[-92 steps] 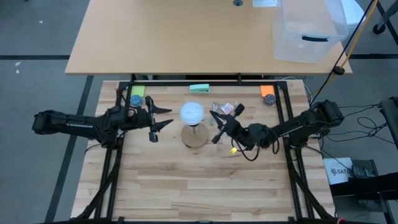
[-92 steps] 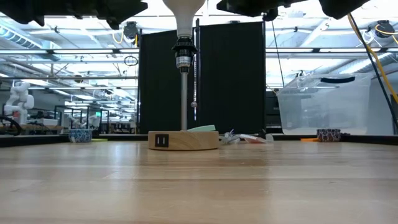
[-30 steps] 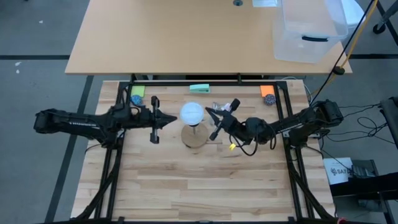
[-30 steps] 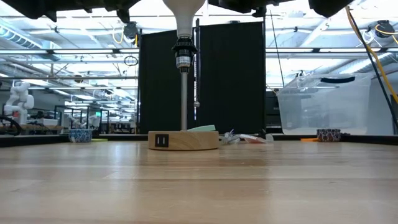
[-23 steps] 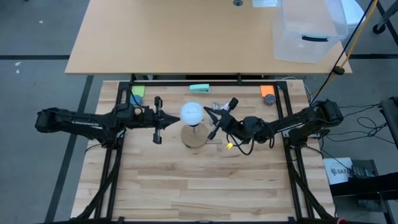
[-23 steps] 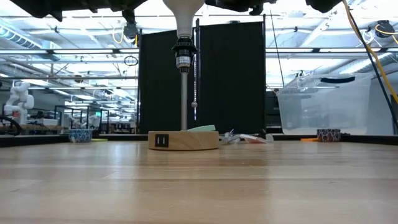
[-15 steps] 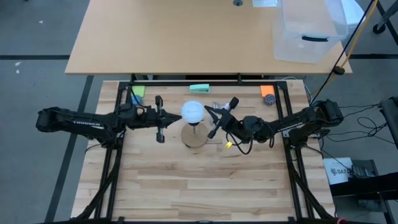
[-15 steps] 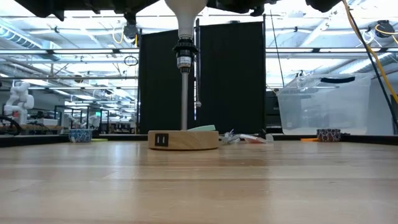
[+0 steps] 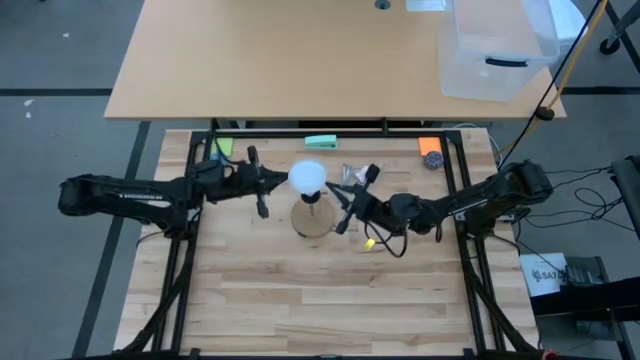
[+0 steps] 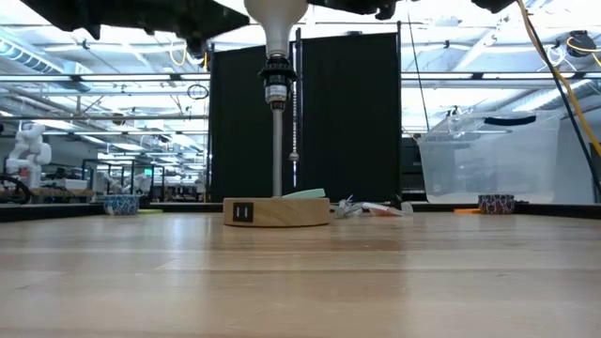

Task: Screw lightbulb
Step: Insert the lightbulb into the lamp socket

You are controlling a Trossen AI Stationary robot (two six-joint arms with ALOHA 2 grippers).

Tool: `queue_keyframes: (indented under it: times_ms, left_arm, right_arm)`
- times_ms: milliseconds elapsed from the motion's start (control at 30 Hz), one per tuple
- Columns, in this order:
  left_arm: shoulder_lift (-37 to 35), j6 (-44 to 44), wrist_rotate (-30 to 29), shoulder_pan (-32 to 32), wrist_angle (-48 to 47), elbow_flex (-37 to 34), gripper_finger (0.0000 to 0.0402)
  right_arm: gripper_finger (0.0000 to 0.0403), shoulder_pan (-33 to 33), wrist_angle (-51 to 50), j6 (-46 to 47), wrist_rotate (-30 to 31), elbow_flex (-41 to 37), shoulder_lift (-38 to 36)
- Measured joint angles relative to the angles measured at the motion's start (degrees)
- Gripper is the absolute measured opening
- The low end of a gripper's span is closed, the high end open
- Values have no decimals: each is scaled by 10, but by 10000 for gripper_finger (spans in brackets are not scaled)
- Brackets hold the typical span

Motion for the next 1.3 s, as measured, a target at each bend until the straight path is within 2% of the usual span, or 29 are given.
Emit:
queue_keyframes:
  times_ms: [333,500,867,1067,1300]
  left_arm:
    - [-3,8,7,-1,-17,-1,0]
    - [-23,30,7,-1,-42,-1,0]
    - [-75,56,12,-1,-37,-1,0]
    - [-75,45,61,-1,-18,-1,0]
    - [-70,32,79,-1,-18,-1,0]
  right_arm:
    - [0,10,-23,12,13,0,0]
    - [0,20,-33,6,62,0,0]
    - [0,5,31,-60,105,5,0]
    - [0,-12,11,-79,102,33,0]
    - [0,-18,-61,-57,85,66,0]
